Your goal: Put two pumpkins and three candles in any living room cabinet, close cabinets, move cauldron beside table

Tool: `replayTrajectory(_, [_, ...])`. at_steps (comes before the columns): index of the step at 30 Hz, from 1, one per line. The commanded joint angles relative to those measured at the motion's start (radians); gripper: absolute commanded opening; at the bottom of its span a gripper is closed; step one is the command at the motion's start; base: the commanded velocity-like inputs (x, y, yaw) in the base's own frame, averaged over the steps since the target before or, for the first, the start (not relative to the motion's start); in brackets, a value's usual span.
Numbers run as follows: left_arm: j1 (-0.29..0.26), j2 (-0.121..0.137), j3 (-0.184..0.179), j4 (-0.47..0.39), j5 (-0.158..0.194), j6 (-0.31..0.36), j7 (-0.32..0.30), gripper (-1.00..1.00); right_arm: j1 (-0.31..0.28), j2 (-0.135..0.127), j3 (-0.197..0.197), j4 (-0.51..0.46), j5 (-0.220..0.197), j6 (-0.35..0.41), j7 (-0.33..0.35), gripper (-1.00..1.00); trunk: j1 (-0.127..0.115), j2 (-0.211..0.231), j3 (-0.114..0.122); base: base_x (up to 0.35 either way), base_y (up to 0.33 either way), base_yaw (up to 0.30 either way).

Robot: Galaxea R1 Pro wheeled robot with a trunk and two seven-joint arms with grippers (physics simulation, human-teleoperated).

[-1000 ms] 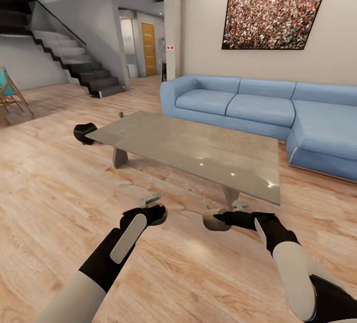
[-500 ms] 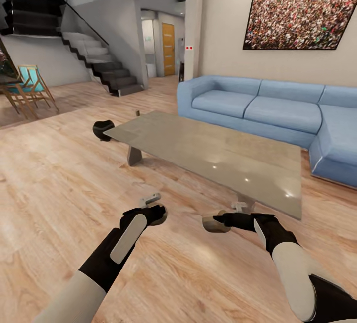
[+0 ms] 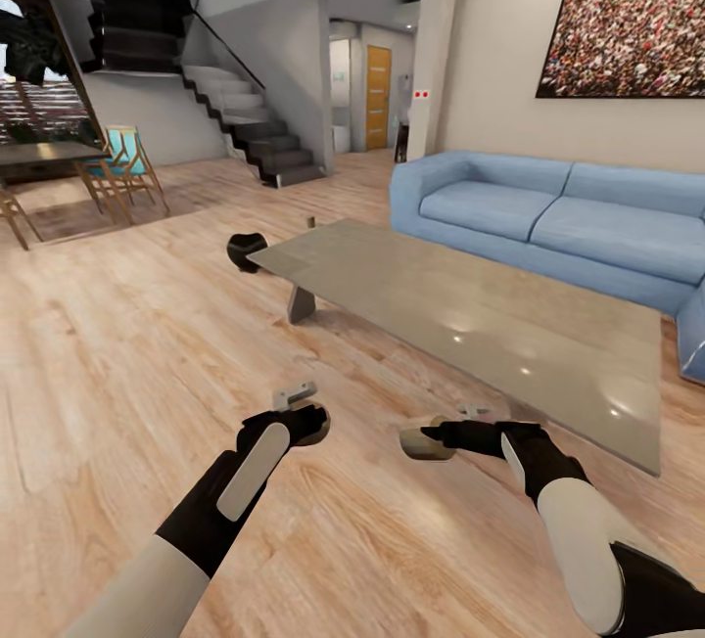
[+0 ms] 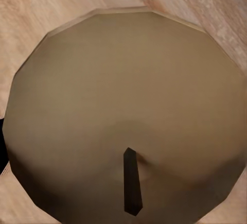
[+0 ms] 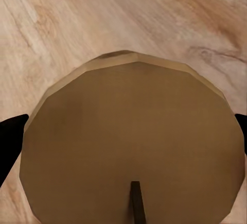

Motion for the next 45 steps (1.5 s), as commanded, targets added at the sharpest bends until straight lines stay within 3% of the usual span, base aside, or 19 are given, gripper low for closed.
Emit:
replayTrajectory(1, [0.0,0.0,0.0,0.0,-0.002,0.001,-0.001,-1.0,0.0,0.0,-0.001,0.0,-0.003,0.001,-0.006,-1.0,0.0,0.0,0.0,0.22,-0.081,0.276])
replayTrajectory(21, [0.0,0.002,-0.001,0.0,-0.002,0.001,-0.001,-1.0,0.0,0.0,0.001,0.014,0.003,-0.038,-0.041,-1.0,0.0,0.0,0.0,0.165,-0.065,0.282])
replayTrajectory(34, [0.0,0.002,-0.001,0.002,-0.002,0.001,-0.001,-1.0,0.0,0.001,0.001,0.014,0.017,-0.038,-0.071,-1.0,0.0,0.0,0.0,0.029,-0.023,0.282])
replayTrajectory(45, [0.0,0.002,-0.002,0.002,-0.002,0.001,-0.002,-1.0,0.0,0.002,0.001,0.014,0.017,-0.038,-0.071,-1.0,0.0,0.0,0.0,0.207,-0.191,0.282])
